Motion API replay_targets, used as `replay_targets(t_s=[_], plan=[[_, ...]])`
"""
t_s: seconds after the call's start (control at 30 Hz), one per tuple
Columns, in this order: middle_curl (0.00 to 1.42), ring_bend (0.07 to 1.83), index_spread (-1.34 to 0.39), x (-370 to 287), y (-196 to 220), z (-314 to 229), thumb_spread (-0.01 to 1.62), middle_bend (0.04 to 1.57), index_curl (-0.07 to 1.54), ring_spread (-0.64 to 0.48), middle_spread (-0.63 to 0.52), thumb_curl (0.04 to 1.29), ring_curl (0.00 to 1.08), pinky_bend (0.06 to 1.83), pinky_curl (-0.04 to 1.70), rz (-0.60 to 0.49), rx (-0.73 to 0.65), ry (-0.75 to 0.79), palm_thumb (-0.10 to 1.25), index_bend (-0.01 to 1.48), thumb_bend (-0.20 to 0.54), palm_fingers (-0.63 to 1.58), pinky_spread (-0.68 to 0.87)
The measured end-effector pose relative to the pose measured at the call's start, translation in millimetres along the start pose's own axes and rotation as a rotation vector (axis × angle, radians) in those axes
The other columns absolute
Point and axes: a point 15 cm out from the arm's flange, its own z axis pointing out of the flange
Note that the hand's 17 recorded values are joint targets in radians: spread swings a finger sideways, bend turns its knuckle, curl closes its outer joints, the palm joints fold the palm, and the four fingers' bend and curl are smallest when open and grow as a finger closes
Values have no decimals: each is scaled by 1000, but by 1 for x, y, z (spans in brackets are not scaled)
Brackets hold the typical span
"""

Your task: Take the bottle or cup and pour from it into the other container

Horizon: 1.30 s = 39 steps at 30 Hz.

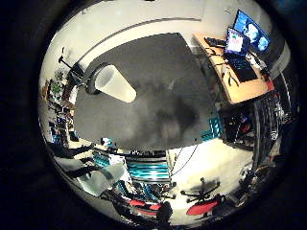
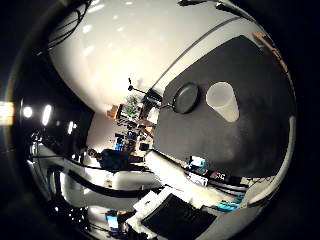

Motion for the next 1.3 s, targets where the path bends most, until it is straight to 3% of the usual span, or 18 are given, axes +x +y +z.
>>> replay_targets(t_s=[0.67, 1.3], plan=[[340, 489, -320, 12, 5, 12, 1004, 326, 275, 120, -43, 283, 202, 558, 220, 18, -9, -36, 422, 152, -26, 266, 430], [346, 515, -267, 83, 19, 98, 997, 312, 249, 133, -17, 283, 215, 593, 240, 96, 90, -346, 419, 116, -27, 154, 418]])
